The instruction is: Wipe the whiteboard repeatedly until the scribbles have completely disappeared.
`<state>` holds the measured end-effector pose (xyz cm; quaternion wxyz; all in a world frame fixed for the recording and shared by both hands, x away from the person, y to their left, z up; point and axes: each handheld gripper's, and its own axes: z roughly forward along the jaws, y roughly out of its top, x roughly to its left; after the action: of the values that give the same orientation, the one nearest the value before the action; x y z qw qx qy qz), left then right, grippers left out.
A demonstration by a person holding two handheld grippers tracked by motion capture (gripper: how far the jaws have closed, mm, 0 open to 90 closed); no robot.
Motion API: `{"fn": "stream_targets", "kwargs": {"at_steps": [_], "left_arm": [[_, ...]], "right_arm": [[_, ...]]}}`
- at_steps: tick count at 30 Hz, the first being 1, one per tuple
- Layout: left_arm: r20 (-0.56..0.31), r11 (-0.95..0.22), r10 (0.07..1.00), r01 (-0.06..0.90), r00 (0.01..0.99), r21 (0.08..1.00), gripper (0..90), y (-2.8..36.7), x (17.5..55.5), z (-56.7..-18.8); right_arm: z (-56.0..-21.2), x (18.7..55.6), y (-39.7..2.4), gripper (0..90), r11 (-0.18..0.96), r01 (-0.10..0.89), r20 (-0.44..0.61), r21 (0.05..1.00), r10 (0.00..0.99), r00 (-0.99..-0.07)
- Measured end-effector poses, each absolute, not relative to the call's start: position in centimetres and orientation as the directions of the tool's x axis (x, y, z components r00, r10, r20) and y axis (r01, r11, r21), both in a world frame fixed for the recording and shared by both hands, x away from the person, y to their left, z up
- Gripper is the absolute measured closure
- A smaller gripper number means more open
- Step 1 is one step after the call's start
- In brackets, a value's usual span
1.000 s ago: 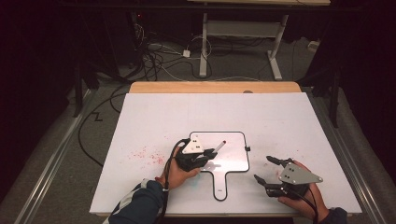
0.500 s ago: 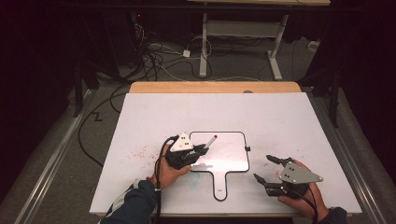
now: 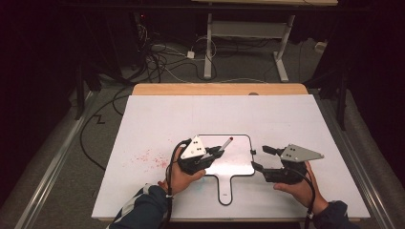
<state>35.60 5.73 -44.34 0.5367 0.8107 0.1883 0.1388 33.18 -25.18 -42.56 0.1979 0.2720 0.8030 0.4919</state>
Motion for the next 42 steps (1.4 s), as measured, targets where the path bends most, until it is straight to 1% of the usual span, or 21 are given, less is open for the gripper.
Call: {"fn": "stream_targets", "kwargs": {"at_steps": [4,6,11,15,17,19,23,26,29,33,34,35,37,39,40,42], "left_arm": [[0.036,-0.361,0.444,0.143,0.895,0.921,78.6,5.3,35.4,-44.5],[0.057,-0.379,0.445,0.13,0.894,0.916,78.6,5.1,35.2,-44.6],[0.077,-0.395,0.443,0.117,0.893,0.911,78.5,4.9,34.9,-44.7],[0.091,-0.404,0.446,0.11,0.89,0.908,78.5,4.7,34.7,-44.8],[0.091,-0.402,0.449,0.11,0.889,0.909,78.5,4.6,34.6,-44.9],[0.105,-0.414,0.463,0.11,0.88,0.904,78.5,4.4,34.5,-44.9],[0.082,-0.395,0.481,0.132,0.873,0.909,78.5,4.3,34.5,-45.1],[0.057,-0.379,0.5,0.159,0.864,0.911,78.5,4.1,34.5,-45.1],[0.04,-0.367,0.517,0.179,0.855,0.913,78.5,4.1,34.5,-45.0],[0.021,-0.35,0.549,0.206,0.836,0.914,78.4,4.4,34.6,-44.9],[0.028,-0.352,0.569,0.212,0.822,0.912,73.2,4.5,34.6,-44.9],[0.036,-0.361,0.586,0.221,0.809,0.906,73.2,4.7,34.7,-44.8],[0.067,-0.392,0.603,0.223,0.795,0.892,61.0,5.5,34.7,-44.5],[0.081,-0.411,0.615,0.231,0.784,0.882,51.4,6.8,34.6,-44.2],[0.09,-0.42,0.62,0.233,0.779,0.877,45.1,7.6,34.5,-44.1],[0.102,-0.412,0.659,0.244,0.745,0.878,33.7,9.2,34.2,-44.2]], "right_arm": [[-42.0,33.9,-23.2,32.8,0.343,0.244,-0.006,0.907,0.592,-0.806],[-41.8,34.4,-22.3,35.9,0.321,0.261,0.032,0.91,0.574,-0.818],[-41.7,35.0,-20.4,41.0,0.31,0.263,0.051,0.914,0.554,-0.831],[-41.9,35.5,-19.7,48.1,0.28,0.281,0.09,0.918,0.542,-0.836],[-42.0,35.7,-19.4,54.6,0.261,0.295,0.116,0.919,0.537,-0.836],[-42.0,35.8,-19.1,61.0,0.257,0.293,0.117,0.921,0.536,-0.836],[-42.0,35.7,-18.8,70.3,0.226,0.284,0.124,0.932,0.538,-0.834],[-42.0,35.7,-18.4,74.2,0.198,0.281,0.131,0.939,0.549,-0.825],[-42.0,35.7,-17.8,80.1,0.187,0.26,0.117,0.947,0.553,-0.825],[-41.8,35.8,-17.1,80.9,0.196,0.25,0.104,0.948,0.553,-0.827],[-41.6,36.1,-16.7,81.0,0.211,0.249,0.094,0.945,0.554,-0.827],[-41.6,36.1,-16.7,81.0,0.211,0.249,0.094,0.945,0.554,-0.827],[-41.4,36.5,-16.2,81.1,0.218,0.247,0.091,0.944,0.547,-0.832],[-41.3,36.8,-15.5,81.1,0.253,0.233,0.064,0.939,0.536,-0.842],[-41.2,36.9,-15.1,81.1,0.264,0.233,0.061,0.936,0.529,-0.846],[-41.4,37.2,-14.3,81.1,0.317,0.23,0.034,0.92,0.521,-0.853]]}}
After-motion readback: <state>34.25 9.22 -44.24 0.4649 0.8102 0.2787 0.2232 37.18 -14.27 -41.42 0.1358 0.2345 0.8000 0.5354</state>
